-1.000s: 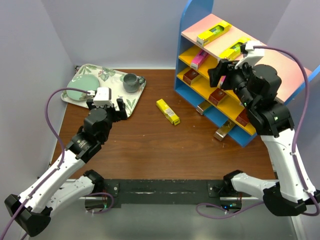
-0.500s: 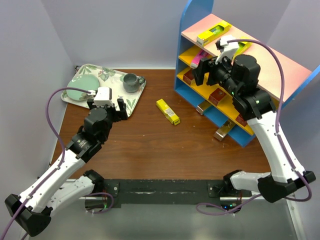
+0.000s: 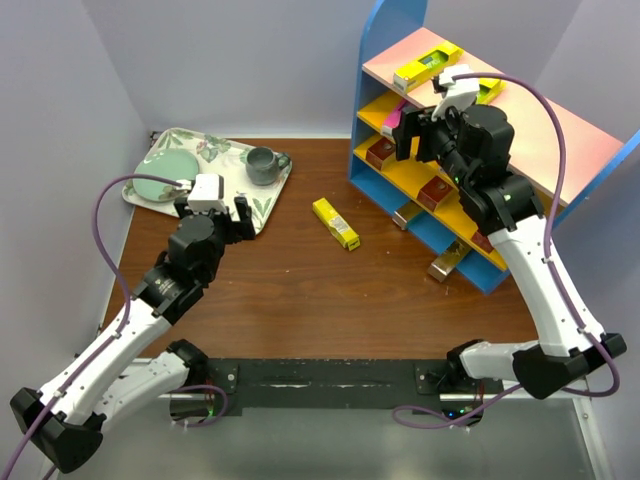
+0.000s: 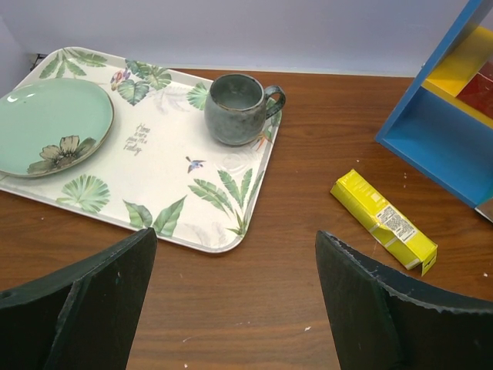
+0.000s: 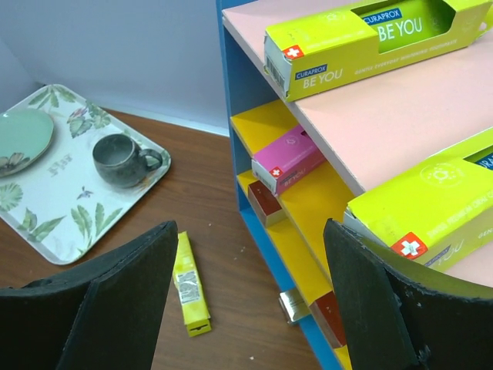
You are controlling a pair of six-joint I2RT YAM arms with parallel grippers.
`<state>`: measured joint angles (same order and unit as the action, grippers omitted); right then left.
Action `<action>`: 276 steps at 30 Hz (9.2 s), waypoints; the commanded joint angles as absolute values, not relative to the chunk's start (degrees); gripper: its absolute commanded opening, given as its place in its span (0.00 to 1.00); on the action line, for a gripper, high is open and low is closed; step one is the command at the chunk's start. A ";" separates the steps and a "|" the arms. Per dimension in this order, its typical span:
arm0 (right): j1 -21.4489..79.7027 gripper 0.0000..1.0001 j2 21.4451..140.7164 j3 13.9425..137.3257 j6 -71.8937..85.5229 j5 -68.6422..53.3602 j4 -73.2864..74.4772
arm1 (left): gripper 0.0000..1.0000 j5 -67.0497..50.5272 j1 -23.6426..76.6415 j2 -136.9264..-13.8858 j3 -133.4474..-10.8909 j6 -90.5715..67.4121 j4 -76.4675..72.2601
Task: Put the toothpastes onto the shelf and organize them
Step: Place the toothpaste on the shelf, then pick up the toothpaste from the center of the board.
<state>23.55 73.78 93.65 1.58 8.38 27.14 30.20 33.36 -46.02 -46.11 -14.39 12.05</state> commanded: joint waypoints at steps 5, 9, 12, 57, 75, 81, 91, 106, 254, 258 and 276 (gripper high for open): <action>22.94 0.81 74.18 95.54 -1.41 11.69 23.64 | 0.89 29.62 32.70 -46.32 -45.97 -15.21 10.64; 22.59 0.81 74.79 95.80 -1.84 12.57 23.64 | 0.89 29.62 32.69 -46.32 -45.97 -15.21 10.72; 22.50 0.81 75.06 95.98 -1.93 12.74 23.55 | 0.89 29.62 32.70 -46.23 -45.97 -15.29 10.64; 37.36 0.88 95.26 64.76 -2.99 10.82 5.71 | 1.00 22.33 31.29 -38.85 -40.96 -6.15 3.52; 34.19 0.72 107.66 68.29 -1.76 0.09 7.12 | 1.00 12.75 31.29 -38.23 -39.46 -0.97 2.11; 34.19 0.59 109.69 70.14 -2.64 -2.72 10.37 | 1.00 8.18 31.38 -38.93 -38.41 1.48 0.88; 34.28 0.39 106.44 65.49 -2.55 -1.49 10.28 | 1.00 -1.04 31.38 -39.29 -35.60 5.18 -4.57; 34.45 0.28 82.64 52.57 5.88 -12.38 17.65 | 0.98 -9.86 39.96 -39.99 -31.46 17.04 -6.86; 60.56 0.48 61.00 30.76 -3.16 17.32 -35.16 | 0.13 0.79 43.15 -60.91 -28.47 -72.95 -35.25; 60.64 0.39 60.91 31.55 -2.90 17.23 -32.97 | 0.22 1.23 43.15 -60.65 -28.74 -72.25 -34.28; 60.64 0.22 54.40 44.54 1.65 19.95 -3.64 | 0.87 18.19 43.07 -49.23 -37.26 -48.80 -15.30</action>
<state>60.38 55.09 37.87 -1.30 17.50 -11.62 10.87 43.18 -52.71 -32.40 -59.02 -19.90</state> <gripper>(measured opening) 0.429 0.851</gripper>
